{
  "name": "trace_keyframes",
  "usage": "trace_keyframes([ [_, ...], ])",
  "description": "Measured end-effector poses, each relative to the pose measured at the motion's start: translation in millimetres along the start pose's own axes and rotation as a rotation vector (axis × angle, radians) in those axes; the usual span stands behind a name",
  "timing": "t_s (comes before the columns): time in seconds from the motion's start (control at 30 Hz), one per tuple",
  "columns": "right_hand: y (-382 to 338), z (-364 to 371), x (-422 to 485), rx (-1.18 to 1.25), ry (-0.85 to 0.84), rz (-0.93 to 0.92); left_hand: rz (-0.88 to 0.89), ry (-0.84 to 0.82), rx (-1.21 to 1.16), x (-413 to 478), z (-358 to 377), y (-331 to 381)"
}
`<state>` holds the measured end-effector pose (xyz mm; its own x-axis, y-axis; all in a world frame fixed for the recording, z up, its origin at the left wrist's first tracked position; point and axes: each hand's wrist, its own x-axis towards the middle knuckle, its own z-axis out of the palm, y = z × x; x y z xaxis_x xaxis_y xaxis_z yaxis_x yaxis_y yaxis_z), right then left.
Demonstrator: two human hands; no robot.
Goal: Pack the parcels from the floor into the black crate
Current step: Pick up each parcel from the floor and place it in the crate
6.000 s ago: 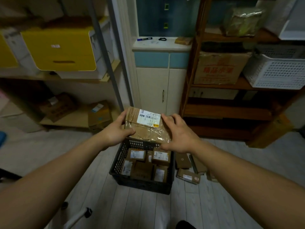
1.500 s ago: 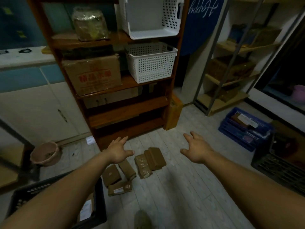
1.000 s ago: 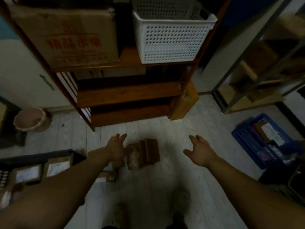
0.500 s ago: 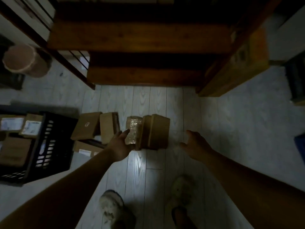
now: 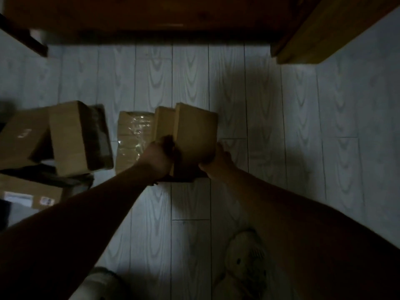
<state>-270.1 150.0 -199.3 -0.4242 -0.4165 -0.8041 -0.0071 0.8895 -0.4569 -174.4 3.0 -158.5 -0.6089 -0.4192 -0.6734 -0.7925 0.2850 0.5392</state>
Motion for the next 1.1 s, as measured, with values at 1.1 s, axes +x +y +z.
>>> trace_keyframes([
  [1.1,-389,-116,-541,0.558,0.343,-0.385,0.035,0.037,-0.398,-496,-441,149],
])
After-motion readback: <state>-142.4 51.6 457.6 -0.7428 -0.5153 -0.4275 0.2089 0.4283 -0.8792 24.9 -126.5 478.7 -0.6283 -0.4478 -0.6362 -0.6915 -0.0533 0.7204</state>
